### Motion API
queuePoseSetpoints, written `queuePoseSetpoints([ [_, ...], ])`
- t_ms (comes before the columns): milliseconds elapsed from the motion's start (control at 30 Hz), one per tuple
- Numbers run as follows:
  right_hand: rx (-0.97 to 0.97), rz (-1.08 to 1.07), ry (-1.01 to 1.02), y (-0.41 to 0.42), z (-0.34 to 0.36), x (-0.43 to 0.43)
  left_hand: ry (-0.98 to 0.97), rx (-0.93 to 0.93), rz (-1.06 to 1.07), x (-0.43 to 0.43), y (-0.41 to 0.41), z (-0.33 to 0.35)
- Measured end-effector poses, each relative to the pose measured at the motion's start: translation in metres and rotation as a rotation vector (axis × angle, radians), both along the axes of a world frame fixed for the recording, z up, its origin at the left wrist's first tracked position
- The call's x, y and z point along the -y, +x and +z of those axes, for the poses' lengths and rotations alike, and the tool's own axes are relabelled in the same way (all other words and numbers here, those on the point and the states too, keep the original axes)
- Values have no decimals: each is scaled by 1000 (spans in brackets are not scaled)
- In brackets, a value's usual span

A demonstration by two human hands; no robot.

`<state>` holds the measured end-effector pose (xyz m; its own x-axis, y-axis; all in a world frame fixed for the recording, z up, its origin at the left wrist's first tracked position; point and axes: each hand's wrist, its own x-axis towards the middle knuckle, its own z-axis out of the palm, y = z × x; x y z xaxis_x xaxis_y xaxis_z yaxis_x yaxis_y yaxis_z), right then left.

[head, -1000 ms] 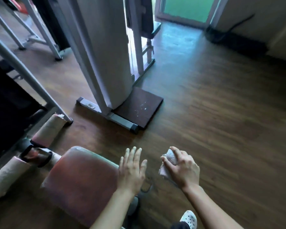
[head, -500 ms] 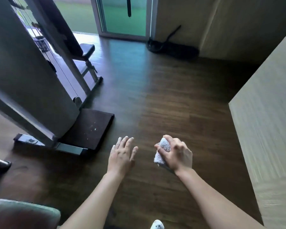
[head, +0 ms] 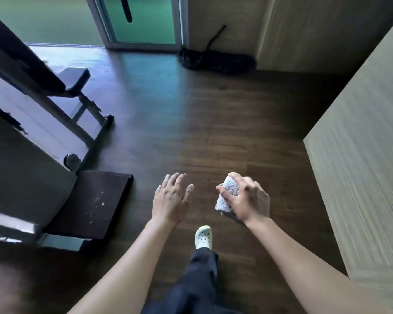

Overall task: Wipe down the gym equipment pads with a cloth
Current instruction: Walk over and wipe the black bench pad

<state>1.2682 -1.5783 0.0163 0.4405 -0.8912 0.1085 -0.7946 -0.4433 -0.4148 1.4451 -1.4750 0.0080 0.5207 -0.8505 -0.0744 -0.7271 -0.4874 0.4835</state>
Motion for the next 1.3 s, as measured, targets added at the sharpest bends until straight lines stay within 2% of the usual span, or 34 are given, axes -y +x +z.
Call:
queuePoseSetpoints([
  [333, 20, -78, -51, 92, 14, 246, -7, 56, -102, 271, 106, 15],
  [533, 19, -103, -24, 131, -5, 386, -16, 75, -116, 409, 154, 3],
  [700, 28, -47, -19, 178, -17, 525, -11, 76, -62, 537, 196, -7],
  [933, 1, 111, -11, 256, 5, 720, -7, 28, 96, 711, 252, 7],
  [1300, -11, 298, -10, 443, -12, 936, -13, 2, 324, 892, 413, -15],
])
